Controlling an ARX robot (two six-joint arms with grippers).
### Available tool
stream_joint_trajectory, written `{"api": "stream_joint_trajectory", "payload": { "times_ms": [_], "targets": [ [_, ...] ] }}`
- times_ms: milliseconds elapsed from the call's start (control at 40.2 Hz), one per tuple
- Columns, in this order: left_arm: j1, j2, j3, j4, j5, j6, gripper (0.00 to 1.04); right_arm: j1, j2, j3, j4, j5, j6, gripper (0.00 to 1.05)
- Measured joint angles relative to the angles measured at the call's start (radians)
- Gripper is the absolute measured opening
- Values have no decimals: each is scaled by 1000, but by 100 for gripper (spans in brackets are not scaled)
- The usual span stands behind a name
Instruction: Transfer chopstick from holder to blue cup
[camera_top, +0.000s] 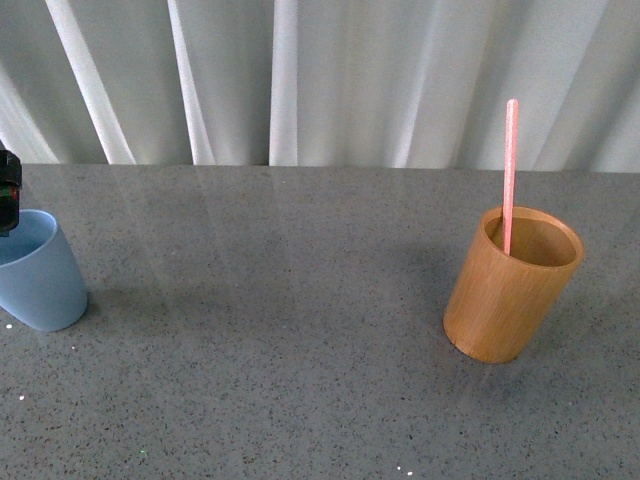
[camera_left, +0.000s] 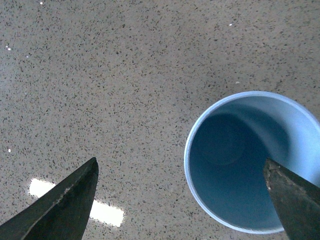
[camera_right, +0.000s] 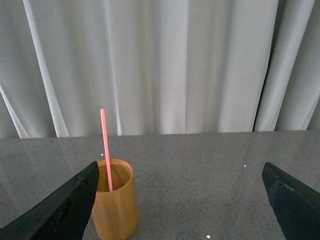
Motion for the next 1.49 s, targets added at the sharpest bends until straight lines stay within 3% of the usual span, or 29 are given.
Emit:
{"api": "stream_joint_trajectory", "payload": {
  "times_ms": [771,945,1244,1493],
  "targets": [
    [-5,137,52,8,0,-8,97,0,0,0,0,0,0,95],
    [-34,159,67,4,9,44,68,0,0,0,0,0,0,95],
    [-107,159,91,-15,-3,188,6,0,0,0,0,0,0,95],
    [-126,50,90,-89,23,290,4,0,0,0,0,0,0,95]
  ]
}}
